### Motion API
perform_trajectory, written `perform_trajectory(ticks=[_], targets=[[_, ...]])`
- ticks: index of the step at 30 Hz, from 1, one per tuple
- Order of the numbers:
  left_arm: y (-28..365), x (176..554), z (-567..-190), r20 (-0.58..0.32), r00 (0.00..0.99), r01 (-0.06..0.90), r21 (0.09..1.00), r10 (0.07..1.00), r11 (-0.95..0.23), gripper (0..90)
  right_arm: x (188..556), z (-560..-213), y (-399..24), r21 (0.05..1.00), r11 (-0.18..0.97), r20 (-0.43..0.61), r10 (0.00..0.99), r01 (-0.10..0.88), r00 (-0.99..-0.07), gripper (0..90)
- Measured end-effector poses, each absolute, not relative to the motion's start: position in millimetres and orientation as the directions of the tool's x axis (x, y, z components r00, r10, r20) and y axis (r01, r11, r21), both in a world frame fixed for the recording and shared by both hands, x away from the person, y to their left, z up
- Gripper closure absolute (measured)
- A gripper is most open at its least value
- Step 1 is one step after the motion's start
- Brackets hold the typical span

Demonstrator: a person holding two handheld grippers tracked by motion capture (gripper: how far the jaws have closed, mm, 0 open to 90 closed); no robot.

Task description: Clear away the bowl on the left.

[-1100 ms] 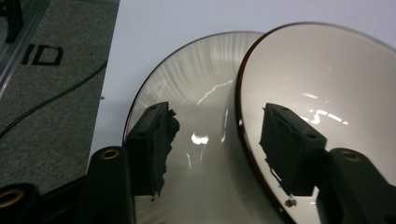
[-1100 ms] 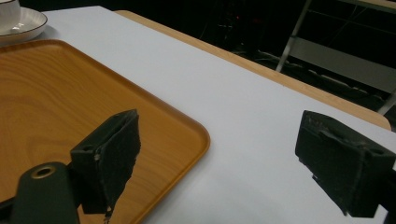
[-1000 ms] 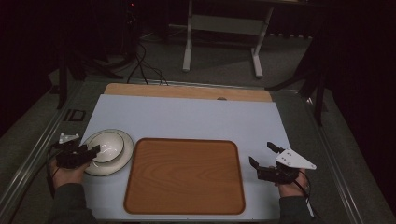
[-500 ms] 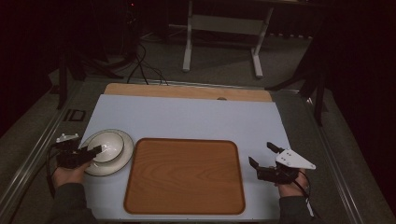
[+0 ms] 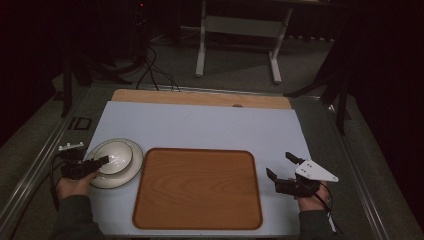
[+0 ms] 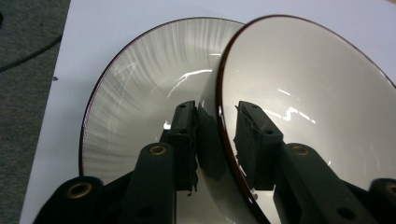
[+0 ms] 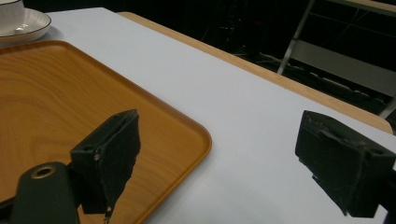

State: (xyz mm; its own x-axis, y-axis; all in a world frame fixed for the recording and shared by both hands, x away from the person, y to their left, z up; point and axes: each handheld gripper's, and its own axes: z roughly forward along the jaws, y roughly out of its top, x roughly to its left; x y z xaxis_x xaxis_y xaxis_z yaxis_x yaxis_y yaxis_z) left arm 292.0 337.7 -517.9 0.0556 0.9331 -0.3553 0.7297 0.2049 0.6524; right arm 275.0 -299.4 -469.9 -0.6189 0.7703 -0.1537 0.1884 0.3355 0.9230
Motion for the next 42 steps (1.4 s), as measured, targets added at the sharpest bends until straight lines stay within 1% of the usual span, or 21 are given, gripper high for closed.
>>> perform_trajectory(ticks=[7, 14, 20, 28, 42], targets=[[336.9, 293.4, -516.2, -0.361, 0.028, 0.740, 0.635, 0.932, 0.223, 76.9, 275.3, -470.1, -299.0, 0.921, 0.343, -0.162, 0.768, 0.185, -0.619, 13.5], [336.0, 292.7, -515.3, -0.372, 0.024, 0.746, 0.624, 0.928, 0.231, 79.4, 274.8, -469.7, -299.2, 0.922, 0.342, -0.163, 0.770, 0.183, -0.617, 13.5], [338.1, 291.3, -515.8, -0.400, 0.011, 0.747, 0.613, 0.917, 0.258, 79.5, 274.7, -469.3, -299.8, 0.924, 0.338, -0.162, 0.772, 0.180, -0.615, 13.5], [343.7, 288.9, -518.7, -0.472, 0.001, 0.739, 0.595, 0.882, 0.317, 80.2, 274.7, -469.1, -299.9, 0.924, 0.338, -0.164, 0.772, 0.179, -0.614, 13.6], [343.6, 286.3, -516.7, -0.465, -0.011, 0.724, 0.607, 0.885, 0.328, 80.5, 274.1, -468.1, -300.9, 0.927, 0.332, -0.161, 0.775, 0.176, -0.611, 13.7]])
